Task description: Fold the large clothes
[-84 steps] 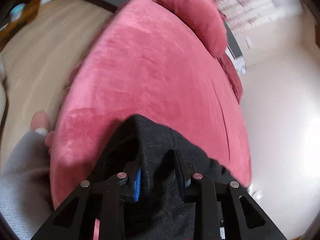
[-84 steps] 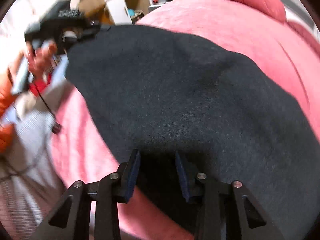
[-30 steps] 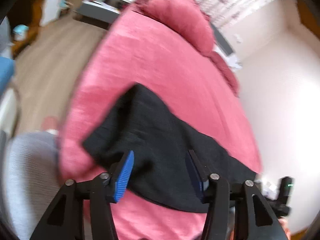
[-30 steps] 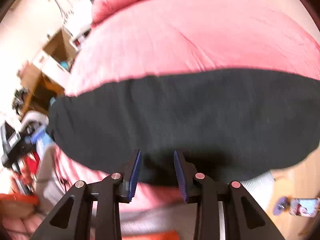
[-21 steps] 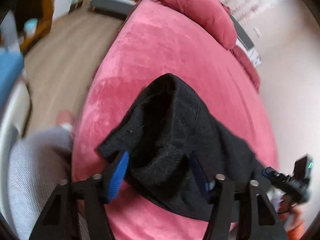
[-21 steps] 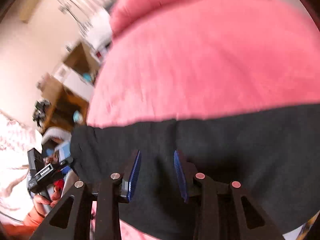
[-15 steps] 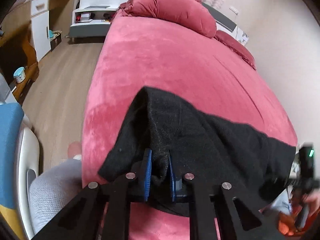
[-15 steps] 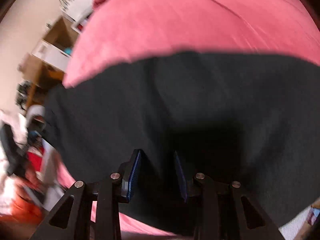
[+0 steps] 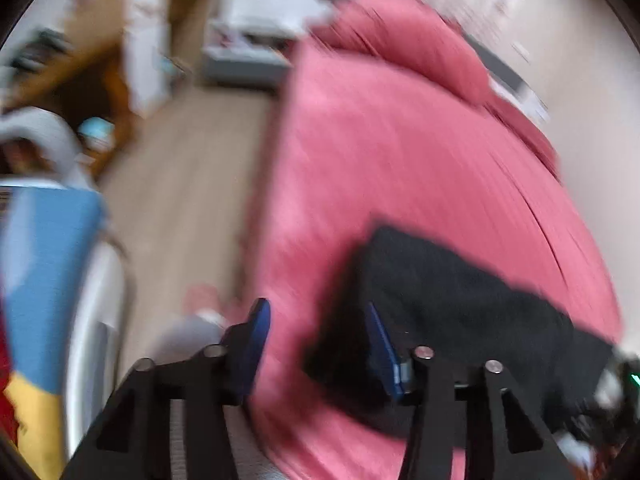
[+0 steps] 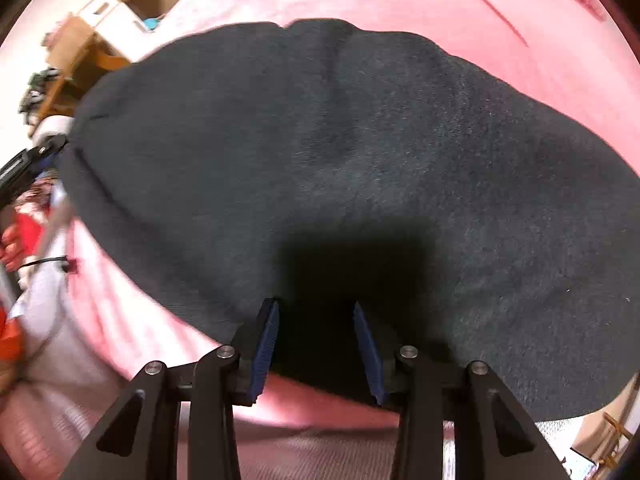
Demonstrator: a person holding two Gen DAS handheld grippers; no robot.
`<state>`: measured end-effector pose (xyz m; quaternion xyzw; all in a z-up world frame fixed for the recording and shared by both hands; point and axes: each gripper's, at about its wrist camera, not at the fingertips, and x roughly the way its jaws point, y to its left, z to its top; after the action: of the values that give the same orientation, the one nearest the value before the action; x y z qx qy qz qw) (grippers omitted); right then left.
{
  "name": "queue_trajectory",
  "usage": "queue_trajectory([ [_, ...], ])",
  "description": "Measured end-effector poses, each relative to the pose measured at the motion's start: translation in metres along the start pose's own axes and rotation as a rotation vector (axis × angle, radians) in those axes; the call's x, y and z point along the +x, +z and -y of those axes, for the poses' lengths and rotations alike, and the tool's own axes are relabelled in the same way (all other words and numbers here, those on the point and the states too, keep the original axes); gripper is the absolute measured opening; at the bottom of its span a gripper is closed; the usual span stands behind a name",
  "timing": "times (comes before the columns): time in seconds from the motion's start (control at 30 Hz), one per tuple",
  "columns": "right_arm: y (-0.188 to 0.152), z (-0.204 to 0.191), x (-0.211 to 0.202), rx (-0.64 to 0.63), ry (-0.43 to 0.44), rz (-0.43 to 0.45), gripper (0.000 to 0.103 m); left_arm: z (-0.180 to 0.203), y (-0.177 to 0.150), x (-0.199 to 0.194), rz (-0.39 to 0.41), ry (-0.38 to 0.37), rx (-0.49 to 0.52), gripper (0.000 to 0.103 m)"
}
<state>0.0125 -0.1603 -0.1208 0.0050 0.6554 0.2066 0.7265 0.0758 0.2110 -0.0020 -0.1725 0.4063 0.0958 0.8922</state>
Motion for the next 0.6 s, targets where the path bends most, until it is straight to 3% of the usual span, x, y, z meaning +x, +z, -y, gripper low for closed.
queue_trajectory([
  [0.07, 0.009, 0.015, -0.028, -0.008, 0.078, 0.073, 0.041, 0.003, 0.006, -0.016, 0.086, -0.064, -0.076, 0.057],
  [0.13, 0.027, 0.029, -0.055, 0.006, 0.139, 0.193, 0.041, 0.023, 0.009, -0.014, 0.096, -0.183, -0.093, 0.061],
  [0.23, 0.070, 0.054, -0.079, 0.042, 0.215, 0.342, 0.043, 0.079, -0.001, 0.015, 0.034, -0.287, 0.045, 0.061],
  [0.3, 0.092, 0.074, -0.081, 0.086, 0.251, 0.377, 0.044, 0.118, -0.017, 0.041, -0.053, -0.337, 0.142, 0.058],
  [0.37, 0.117, 0.097, -0.074, 0.157, 0.303, 0.358, 0.044, 0.144, -0.034, 0.063, -0.138, -0.387, 0.235, 0.059],
  [0.47, 0.142, 0.128, -0.039, 0.249, 0.332, 0.225, 0.044, 0.158, -0.064, 0.083, -0.235, -0.325, 0.355, 0.055],
  [0.53, 0.144, 0.143, -0.014, 0.277, 0.366, 0.104, 0.046, 0.150, -0.076, 0.078, -0.210, -0.339, 0.399, 0.055],
  [0.6, 0.127, 0.141, -0.005, 0.224, 0.455, 0.052, 0.046, 0.148, -0.083, 0.072, -0.208, -0.322, 0.460, 0.055],
])
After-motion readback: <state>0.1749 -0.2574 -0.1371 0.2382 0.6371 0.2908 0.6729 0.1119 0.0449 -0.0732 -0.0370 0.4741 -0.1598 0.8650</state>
